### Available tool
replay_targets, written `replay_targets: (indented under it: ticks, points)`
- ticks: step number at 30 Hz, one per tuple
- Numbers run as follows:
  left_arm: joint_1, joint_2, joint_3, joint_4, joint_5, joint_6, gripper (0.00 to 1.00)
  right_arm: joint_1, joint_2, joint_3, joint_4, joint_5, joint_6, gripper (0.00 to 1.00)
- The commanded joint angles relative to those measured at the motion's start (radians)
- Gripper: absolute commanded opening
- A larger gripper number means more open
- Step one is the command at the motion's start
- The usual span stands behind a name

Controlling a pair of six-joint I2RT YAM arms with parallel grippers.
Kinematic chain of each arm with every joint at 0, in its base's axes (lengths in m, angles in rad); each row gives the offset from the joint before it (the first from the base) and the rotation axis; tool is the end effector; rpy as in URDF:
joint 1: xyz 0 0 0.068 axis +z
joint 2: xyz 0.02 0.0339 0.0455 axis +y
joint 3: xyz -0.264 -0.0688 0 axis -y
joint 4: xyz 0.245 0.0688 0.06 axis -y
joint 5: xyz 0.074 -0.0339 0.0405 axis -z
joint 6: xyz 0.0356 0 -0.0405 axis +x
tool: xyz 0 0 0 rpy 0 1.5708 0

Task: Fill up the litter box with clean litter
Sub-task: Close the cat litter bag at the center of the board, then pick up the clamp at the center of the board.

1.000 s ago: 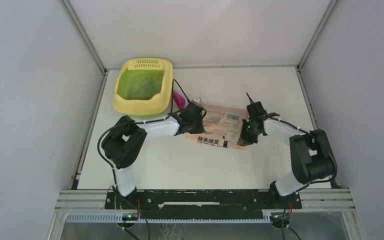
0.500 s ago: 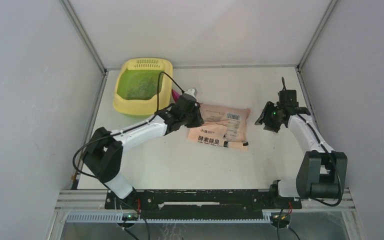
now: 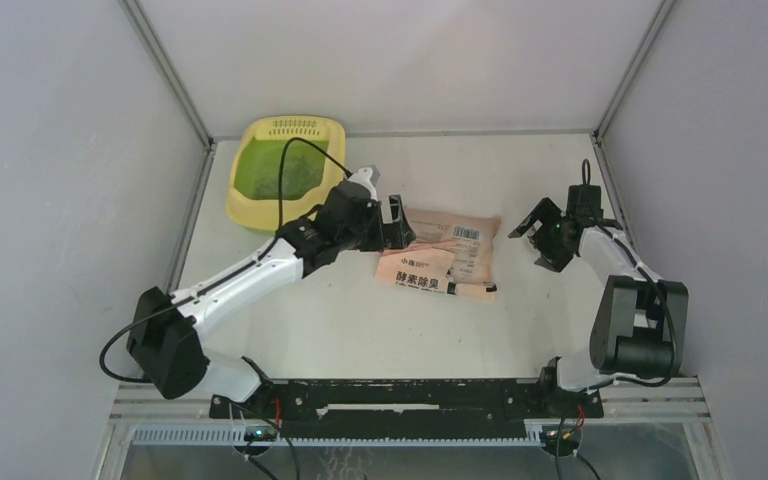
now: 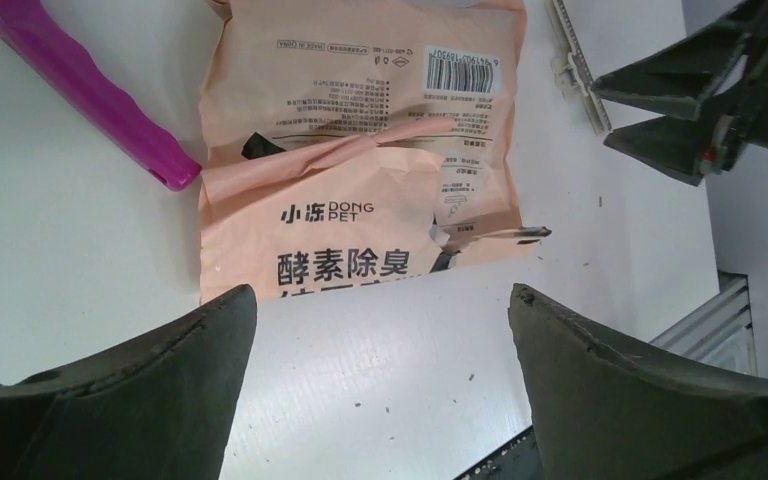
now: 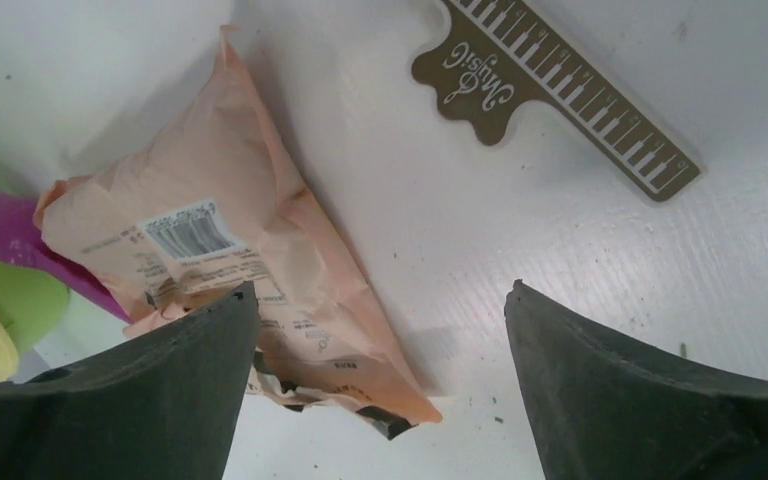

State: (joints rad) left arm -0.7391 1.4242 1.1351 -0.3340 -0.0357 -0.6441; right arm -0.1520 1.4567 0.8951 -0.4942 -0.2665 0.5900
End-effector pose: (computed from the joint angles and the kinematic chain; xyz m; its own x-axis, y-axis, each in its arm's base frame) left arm 0.2391 -0.2162 0.2984 -0.7363 -0.1409 -0.6619 0.2622 0.8423 -0.4710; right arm 0.2808 -0.0335 0.2018 -0.7049 0.6510 -0.2817 0.4935 0.7354 0.4645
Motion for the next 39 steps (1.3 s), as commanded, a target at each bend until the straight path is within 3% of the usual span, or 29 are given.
replay_targets:
  ticks: [1,9,15,23,39]
  points:
    - [0.005,-0.115,-0.055,-0.034,0.014,0.011,1.0,-0.011,0.053,0.043,0.05,0.061,0.03,0.99]
    - [0.005,-0.247,-0.175,-0.032,0.014,-0.007,1.0,-0.02,0.18,0.132,0.018,0.16,0.036,0.94]
    - [0.006,-0.287,-0.217,-0.027,0.028,-0.011,1.0,-0.012,0.26,0.23,-0.028,0.228,0.076,0.88]
    - [0.006,-0.327,-0.255,0.0,0.061,-0.016,1.0,0.032,0.312,0.257,-0.07,0.295,0.111,0.87]
    - [0.005,-0.369,-0.302,0.036,0.088,-0.015,1.0,0.088,0.294,0.257,-0.153,0.333,0.163,0.84]
